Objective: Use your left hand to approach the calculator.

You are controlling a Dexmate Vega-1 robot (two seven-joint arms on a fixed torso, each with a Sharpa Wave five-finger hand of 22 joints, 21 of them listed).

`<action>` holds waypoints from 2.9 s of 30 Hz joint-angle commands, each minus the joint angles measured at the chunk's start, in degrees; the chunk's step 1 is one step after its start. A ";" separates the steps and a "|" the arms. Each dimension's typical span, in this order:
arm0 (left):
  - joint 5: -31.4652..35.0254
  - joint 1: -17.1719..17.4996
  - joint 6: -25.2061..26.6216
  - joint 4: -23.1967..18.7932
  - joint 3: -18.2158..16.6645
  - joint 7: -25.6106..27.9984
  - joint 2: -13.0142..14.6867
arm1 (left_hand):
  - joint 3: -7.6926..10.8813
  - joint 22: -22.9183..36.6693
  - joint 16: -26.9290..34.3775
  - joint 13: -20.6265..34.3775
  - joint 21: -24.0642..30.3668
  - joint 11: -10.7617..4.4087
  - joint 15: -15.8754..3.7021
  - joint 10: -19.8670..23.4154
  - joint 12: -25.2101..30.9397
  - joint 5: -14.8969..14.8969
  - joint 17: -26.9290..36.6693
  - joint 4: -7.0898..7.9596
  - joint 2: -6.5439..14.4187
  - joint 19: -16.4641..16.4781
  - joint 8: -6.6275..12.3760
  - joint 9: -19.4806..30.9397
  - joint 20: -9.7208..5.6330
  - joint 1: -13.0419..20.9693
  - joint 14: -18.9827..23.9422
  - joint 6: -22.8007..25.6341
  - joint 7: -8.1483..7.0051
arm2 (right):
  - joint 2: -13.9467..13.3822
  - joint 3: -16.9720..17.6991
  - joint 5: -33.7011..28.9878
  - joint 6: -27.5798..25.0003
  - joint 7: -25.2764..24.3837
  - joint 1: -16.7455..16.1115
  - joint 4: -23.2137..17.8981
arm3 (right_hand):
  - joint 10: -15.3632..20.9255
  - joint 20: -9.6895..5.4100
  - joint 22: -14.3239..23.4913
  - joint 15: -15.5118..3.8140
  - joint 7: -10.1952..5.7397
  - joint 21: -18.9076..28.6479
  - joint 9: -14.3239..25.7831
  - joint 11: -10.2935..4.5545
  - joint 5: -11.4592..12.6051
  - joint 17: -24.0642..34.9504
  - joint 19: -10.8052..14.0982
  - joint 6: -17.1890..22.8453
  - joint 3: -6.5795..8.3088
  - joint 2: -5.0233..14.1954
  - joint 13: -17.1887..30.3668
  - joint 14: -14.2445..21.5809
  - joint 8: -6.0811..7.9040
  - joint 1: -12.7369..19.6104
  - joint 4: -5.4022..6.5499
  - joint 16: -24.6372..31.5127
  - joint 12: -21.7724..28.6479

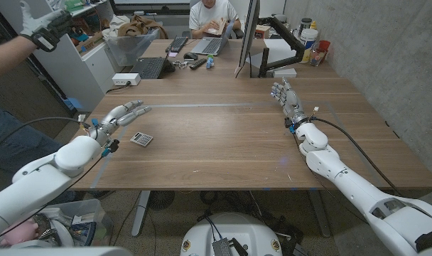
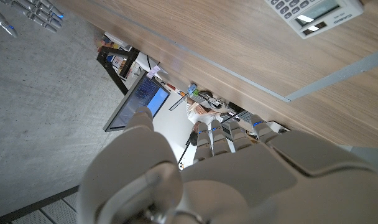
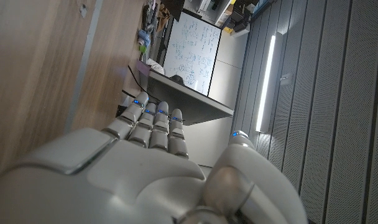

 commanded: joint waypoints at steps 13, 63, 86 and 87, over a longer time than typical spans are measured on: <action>1.81 -1.55 3.97 0.18 0.81 -1.09 2.43 | 0.23 0.28 0.44 0.06 -0.37 -0.12 -0.15 -0.13 -0.43 -0.27 0.22 -0.65 0.15 -1.76 -0.47 0.29 0.39 1.18 0.38 -0.32 0.20 | -0.76 -0.06 -0.59 -0.07 -2.26 -0.49 -1.51 | 0.57 -0.76 0.14 0.04 -0.17 -0.44 0.15 0.03 -0.15 0.23 0.54 0.21 -0.17 0.28 0.29 0.69 -0.15 0.03 -0.25 0.17 -0.16; 8.35 -2.19 15.79 -2.51 4.76 1.90 5.23 | 0.46 0.32 0.69 0.13 -0.96 -0.67 -0.28 0.01 -0.51 -0.65 0.29 -1.35 0.38 -1.60 -0.94 0.35 0.64 2.29 1.63 -0.34 0.13 | -1.67 -0.37 -0.59 0.62 -2.67 -0.61 -2.68 | 0.57 -0.59 0.18 0.00 -0.33 -1.50 0.17 -0.03 -0.13 0.28 0.86 0.37 -0.30 0.67 0.30 0.83 -0.19 -0.03 -0.36 0.08 -0.35; 7.35 -9.06 16.34 1.37 11.99 2.27 6.41 | 0.46 0.34 0.62 0.15 -1.14 -0.74 -0.29 0.21 -0.49 -0.74 0.32 -1.50 0.44 -1.49 -1.06 0.37 0.60 2.51 1.73 -0.29 0.13 | -0.86 -0.70 -0.47 0.76 -2.04 0.26 -0.77 | 0.63 -0.48 0.20 0.02 -0.30 -1.98 0.17 0.08 -0.13 0.28 0.97 0.42 -0.37 0.76 0.31 0.84 -0.20 -0.03 -0.46 0.04 -0.38; 7.39 -9.51 16.24 1.63 12.48 2.26 6.45 | 0.46 0.34 0.62 0.15 -1.15 -0.66 -0.28 0.25 -0.48 -0.75 0.32 -1.51 0.44 -1.50 -1.07 0.37 0.60 2.51 1.75 -0.30 0.13 | -0.83 -0.68 -0.47 0.80 -2.05 0.27 -0.73 | 0.62 -0.50 0.20 0.03 -0.31 -2.00 0.17 0.07 -0.13 0.28 0.97 0.44 -0.38 0.76 0.31 0.86 -0.19 -0.03 -0.46 0.05 -0.39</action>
